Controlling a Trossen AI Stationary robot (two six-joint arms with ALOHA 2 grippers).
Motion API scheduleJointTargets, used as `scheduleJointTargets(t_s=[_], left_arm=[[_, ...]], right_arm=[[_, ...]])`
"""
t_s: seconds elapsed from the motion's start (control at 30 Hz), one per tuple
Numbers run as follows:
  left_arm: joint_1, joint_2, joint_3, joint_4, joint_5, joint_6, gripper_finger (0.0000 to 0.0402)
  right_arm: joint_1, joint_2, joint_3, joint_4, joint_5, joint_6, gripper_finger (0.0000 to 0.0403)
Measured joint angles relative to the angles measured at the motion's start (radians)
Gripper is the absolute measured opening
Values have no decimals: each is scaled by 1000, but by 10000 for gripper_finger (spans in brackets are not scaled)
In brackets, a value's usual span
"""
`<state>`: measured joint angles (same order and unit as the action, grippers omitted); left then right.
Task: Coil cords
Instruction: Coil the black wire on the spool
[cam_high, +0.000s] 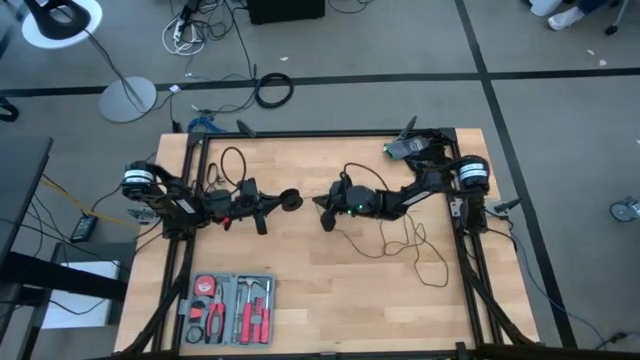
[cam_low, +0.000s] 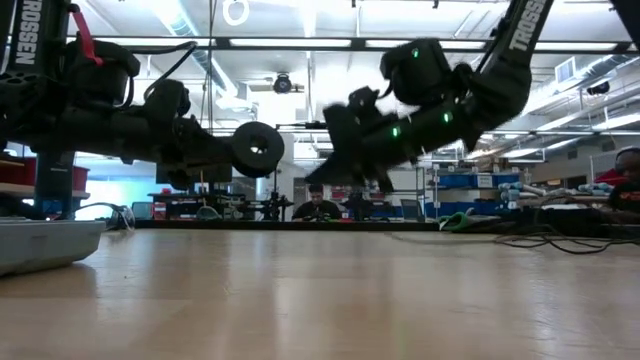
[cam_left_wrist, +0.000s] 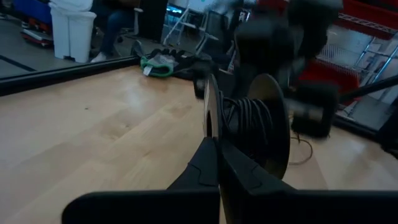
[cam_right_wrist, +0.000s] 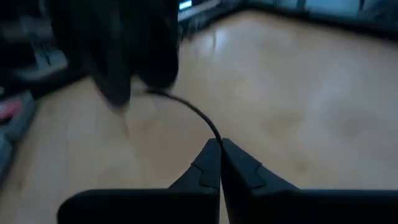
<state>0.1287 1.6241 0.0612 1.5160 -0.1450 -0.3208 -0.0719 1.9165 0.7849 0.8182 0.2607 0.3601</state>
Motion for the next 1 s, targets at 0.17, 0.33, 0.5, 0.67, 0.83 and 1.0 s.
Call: scheduleJointTargets(t_s=[0.17, 0.33, 0.5, 0.67, 0.83, 1.0], left_arm=[[0, 0, 19, -63, -34, 2, 0], [0, 0, 90, -221, -64, 2, 0], [0, -1, 154, -327, -101, 2, 0], [0, -1, 195, -333, -131, 10, 0], [0, 0, 234, -339, -131, 22, 0], [0, 0, 270, -341, -126, 17, 0]], right_arm=[[-36, -109, 9, -70, -41, -3, 1], [-42, -137, 150, -311, -88, -51, 1], [-22, -136, 285, -518, -97, -111, 0], [-9, -134, 337, -511, -95, -141, 0], [-6, -134, 337, -505, -84, -146, 2], [8, -135, 337, -504, -75, -176, 11]])
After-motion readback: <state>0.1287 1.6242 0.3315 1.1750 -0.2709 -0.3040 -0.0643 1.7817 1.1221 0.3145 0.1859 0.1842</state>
